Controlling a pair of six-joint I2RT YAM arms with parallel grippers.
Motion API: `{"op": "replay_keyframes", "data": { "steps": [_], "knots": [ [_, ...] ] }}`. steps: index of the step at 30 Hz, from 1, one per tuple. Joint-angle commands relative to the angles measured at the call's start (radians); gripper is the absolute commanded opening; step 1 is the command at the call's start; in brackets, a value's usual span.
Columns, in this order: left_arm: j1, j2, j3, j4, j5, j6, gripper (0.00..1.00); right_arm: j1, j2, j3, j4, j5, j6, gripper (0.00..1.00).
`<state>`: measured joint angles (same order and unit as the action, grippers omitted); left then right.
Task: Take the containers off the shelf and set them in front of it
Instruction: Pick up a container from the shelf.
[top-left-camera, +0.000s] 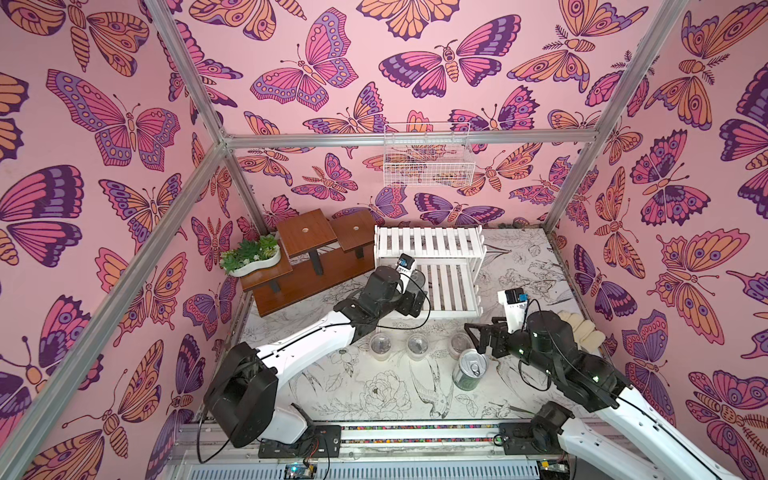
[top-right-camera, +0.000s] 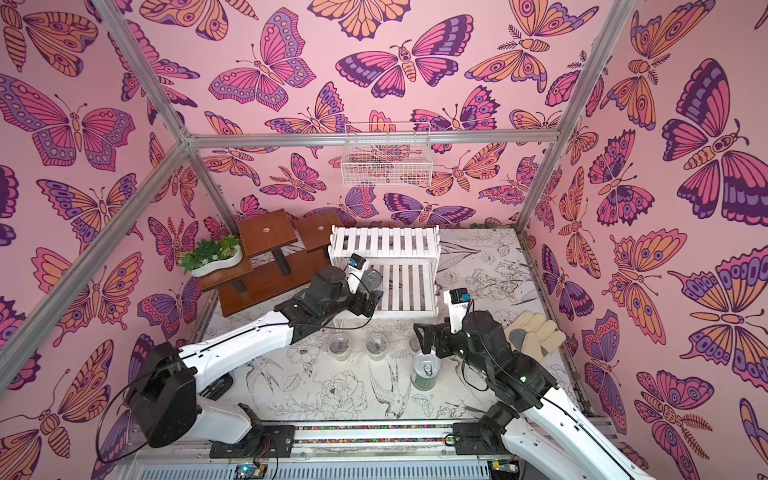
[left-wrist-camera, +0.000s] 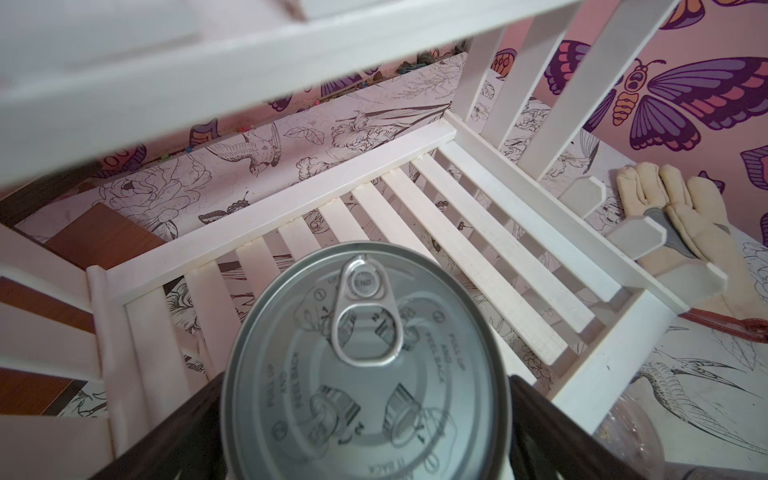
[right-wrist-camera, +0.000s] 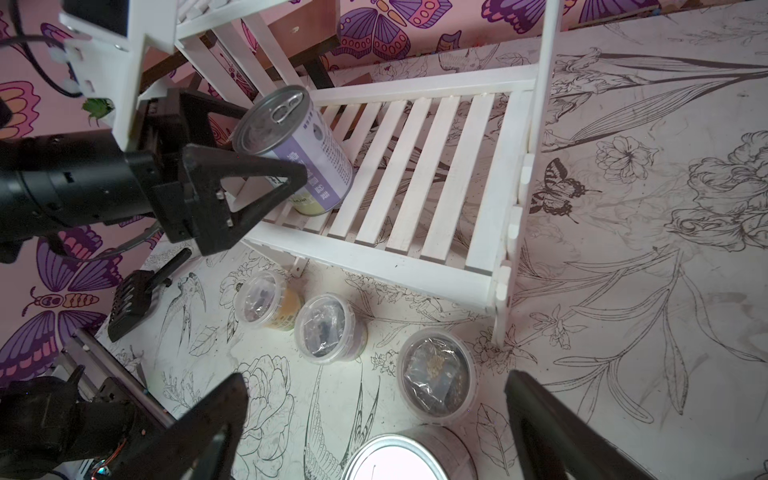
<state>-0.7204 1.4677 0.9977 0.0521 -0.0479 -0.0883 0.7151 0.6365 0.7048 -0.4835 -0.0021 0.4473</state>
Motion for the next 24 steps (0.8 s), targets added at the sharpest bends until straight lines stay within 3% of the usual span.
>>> {"op": "replay_keyframes", "data": {
  "steps": [1, 13, 24],
  "knots": [
    [-0.004, 0.024, 0.026, 0.044, -0.028, 0.015, 1.0, -0.012, -0.011, 0.009, 0.03, -0.024, -0.001, 0.99],
    [-0.006, 0.033, 0.02, 0.058, -0.01, 0.013, 0.8, -0.046, -0.041, -0.013, 0.018, -0.047, 0.008, 0.99],
    [-0.008, -0.009, 0.004, 0.047, 0.0, 0.018, 0.75, -0.066, -0.041, -0.019, 0.026, -0.065, 0.015, 0.99]
  ]
}}
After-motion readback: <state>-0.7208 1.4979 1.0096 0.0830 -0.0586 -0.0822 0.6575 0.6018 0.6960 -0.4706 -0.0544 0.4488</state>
